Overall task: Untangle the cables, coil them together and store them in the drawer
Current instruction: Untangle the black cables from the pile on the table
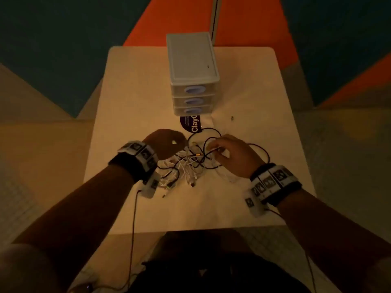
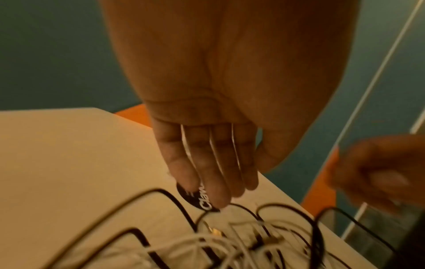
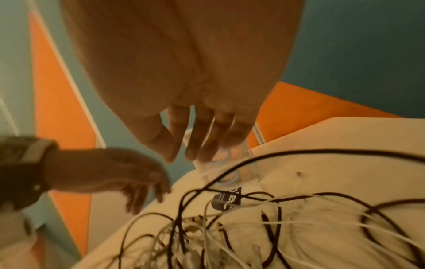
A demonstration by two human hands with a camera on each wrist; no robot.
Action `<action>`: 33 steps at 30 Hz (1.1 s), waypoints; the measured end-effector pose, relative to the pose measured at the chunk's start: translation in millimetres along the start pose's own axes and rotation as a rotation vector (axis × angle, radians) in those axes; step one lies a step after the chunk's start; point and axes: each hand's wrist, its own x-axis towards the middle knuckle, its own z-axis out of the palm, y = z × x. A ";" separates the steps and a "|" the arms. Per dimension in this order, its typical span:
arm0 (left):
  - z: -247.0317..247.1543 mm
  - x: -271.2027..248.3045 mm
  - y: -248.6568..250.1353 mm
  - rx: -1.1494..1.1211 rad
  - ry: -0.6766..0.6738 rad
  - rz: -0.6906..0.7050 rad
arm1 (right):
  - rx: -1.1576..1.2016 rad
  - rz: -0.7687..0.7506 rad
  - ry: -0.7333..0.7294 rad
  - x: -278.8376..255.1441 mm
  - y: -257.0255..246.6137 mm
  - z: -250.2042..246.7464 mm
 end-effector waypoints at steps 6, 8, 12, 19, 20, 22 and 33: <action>47.1 24.4 25.1 0.224 -0.164 0.079 | -0.322 0.022 0.000 23.6 16.3 27.1; 51.9 29.0 21.6 0.237 -0.173 0.069 | -0.383 0.059 -0.011 24.3 24.2 28.6; 52.1 33.2 14.8 0.222 -0.114 0.052 | -0.439 0.128 0.002 24.0 28.9 28.5; 26.7 20.5 -2.9 -0.091 0.108 0.156 | -0.360 0.098 0.030 20.6 23.3 35.8; 21.4 19.8 -3.0 -0.107 0.121 0.180 | -0.345 0.070 0.046 21.7 19.4 37.1; 11.5 21.1 -0.5 -0.121 0.133 0.198 | -0.298 0.018 0.088 25.9 9.3 39.8; -12.3 22.8 31.9 -0.519 0.132 0.206 | -0.025 0.099 0.125 46.6 -6.1 44.8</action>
